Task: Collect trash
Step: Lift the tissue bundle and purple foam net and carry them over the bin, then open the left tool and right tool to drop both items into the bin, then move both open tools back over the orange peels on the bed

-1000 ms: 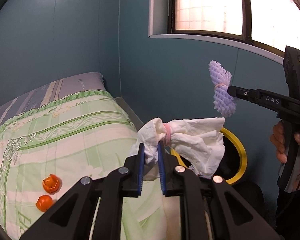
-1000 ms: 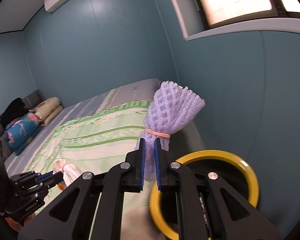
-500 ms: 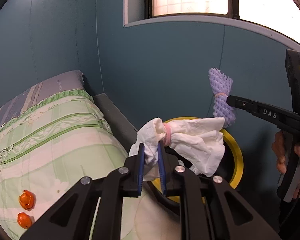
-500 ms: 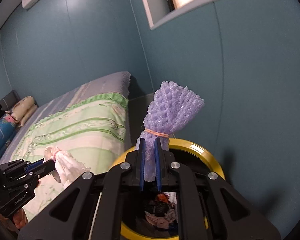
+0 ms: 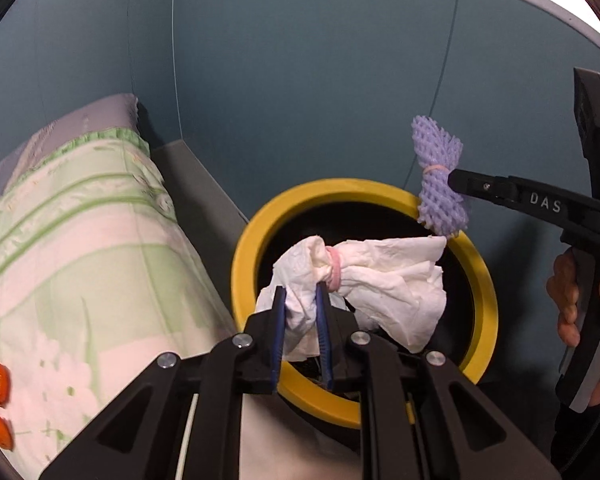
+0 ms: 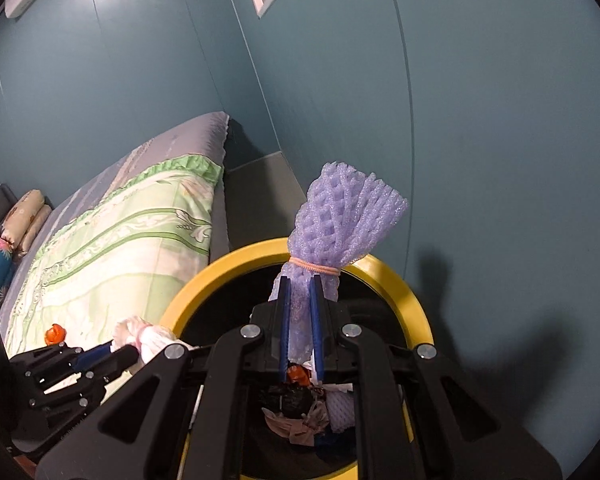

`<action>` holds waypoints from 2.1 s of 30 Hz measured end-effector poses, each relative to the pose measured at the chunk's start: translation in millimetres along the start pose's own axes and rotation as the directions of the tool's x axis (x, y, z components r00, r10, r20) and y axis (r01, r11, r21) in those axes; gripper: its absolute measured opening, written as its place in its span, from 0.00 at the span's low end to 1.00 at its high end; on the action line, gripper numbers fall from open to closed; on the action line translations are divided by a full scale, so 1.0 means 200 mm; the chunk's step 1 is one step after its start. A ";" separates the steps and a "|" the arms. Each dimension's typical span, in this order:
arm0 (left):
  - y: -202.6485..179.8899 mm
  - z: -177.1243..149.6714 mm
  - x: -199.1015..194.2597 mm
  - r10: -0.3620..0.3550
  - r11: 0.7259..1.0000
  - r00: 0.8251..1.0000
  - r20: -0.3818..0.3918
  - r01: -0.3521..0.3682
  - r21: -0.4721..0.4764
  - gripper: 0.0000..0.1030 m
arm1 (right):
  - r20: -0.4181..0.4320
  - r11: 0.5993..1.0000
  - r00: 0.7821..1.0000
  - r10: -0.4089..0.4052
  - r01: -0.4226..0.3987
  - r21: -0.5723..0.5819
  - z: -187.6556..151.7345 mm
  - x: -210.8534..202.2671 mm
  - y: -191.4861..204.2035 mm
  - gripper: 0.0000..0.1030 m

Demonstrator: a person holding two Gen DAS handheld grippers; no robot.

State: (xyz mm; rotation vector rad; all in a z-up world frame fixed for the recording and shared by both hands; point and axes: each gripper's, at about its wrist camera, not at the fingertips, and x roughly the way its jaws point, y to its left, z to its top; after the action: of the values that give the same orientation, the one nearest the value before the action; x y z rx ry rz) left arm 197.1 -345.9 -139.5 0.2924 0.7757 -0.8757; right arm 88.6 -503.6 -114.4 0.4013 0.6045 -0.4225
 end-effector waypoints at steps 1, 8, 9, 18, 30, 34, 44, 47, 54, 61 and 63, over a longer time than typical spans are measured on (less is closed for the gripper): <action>0.00 0.00 0.01 -0.006 1.000 1.000 -0.005 0.006 -0.006 0.12 | -0.004 1.000 1.000 -0.001 0.001 0.004 0.00 0.01 0.00 0.09; -0.02 -0.04 0.05 -0.012 1.000 1.000 -0.016 0.012 -0.027 0.52 | -0.021 1.000 1.000 0.003 -0.003 0.009 0.01 0.07 -0.02 0.09; -0.01 -0.05 0.04 -0.004 1.000 1.000 -0.013 0.003 -0.030 0.52 | -0.020 1.000 1.000 0.001 -0.001 0.013 0.00 0.04 -0.03 0.10; 0.15 -0.04 -0.03 0.022 0.996 1.000 0.007 -0.021 -0.081 0.58 | -0.024 1.000 1.000 0.009 -0.008 0.026 0.01 0.02 -0.03 0.30; 0.48 -0.06 -0.32 0.150 0.978 0.986 0.074 -0.138 -0.156 0.59 | 0.004 0.998 0.998 0.062 -0.062 -0.032 0.07 -0.08 0.19 0.31; 0.63 -0.11 -0.44 0.214 0.963 0.973 0.083 -0.196 -0.183 0.61 | 0.001 0.991 0.994 0.113 -0.113 -0.077 0.10 -0.11 0.33 0.31; 1.06 -0.33 -0.72 0.360 0.893 0.931 0.061 -0.325 -0.310 0.68 | -0.069 0.933 0.962 0.265 -0.274 -0.232 0.11 -0.10 0.89 0.38; 1.17 -0.44 -0.80 0.399 0.868 0.916 0.035 -0.365 -0.337 0.68 | -0.112 0.911 0.949 0.296 -0.315 -0.264 0.10 -0.08 1.05 0.38; 1.37 -0.66 -0.91 0.430 0.823 0.903 -0.012 -0.398 -0.404 0.68 | -0.254 0.857 0.900 0.354 -0.421 -0.296 0.02 0.06 1.42 0.38; 1.49 -0.81 -0.85 0.404 0.807 0.913 -0.049 -0.382 -0.451 0.68 | -0.384 0.818 0.848 0.366 -0.490 -0.302 -0.12 0.23 1.76 0.38; 1.52 -0.83 -0.83 0.394 0.804 0.917 -0.055 -0.373 -0.463 0.68 | -0.415 0.810 0.833 0.366 -0.505 -0.298 -0.15 0.27 1.83 0.38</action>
State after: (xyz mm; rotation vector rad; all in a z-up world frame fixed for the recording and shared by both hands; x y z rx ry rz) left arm 287.5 27.4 -159.7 -0.0033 0.8240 -0.2902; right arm 294.2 -196.4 -84.1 0.2109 0.8876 0.2351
